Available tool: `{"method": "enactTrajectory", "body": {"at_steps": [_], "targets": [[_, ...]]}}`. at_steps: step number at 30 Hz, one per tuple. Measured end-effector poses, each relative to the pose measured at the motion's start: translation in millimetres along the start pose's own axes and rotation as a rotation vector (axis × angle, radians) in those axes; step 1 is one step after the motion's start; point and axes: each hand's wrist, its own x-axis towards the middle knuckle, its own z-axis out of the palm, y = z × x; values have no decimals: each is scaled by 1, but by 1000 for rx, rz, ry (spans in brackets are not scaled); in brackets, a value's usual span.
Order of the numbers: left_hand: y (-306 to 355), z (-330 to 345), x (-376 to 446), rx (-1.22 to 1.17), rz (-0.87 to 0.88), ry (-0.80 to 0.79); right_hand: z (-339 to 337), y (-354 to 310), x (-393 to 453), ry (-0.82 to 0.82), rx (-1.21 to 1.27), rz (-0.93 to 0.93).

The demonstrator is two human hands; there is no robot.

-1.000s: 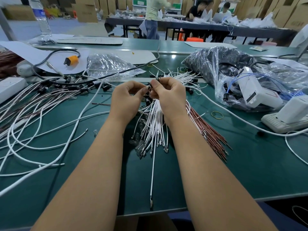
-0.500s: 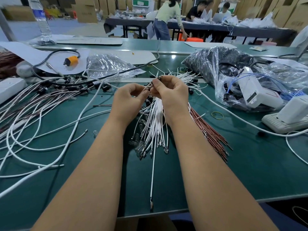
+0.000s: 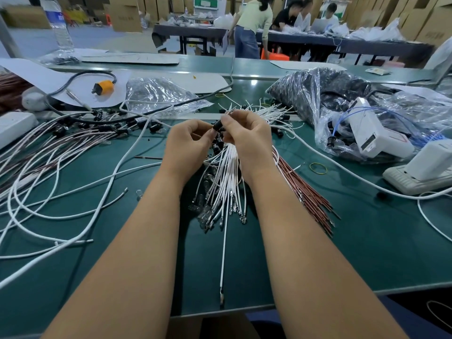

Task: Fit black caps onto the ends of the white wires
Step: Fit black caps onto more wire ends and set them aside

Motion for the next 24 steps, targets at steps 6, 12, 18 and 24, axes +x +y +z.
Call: {"method": "enactTrajectory", "body": {"at_steps": [6,12,18,24], "targets": [[-1,-1,-1,-33,-39,13,-4,-2,2,77,-16,-36],[0,-2,-1,-90,-38,21,-3,-6,2,90,208,90],[0,-2,-1,-72,-24,19,-5,-4,3,89,118,-2],[-2,-4,-2,-37,-16,33,-6,-3,2,67,-105,-102]]}}
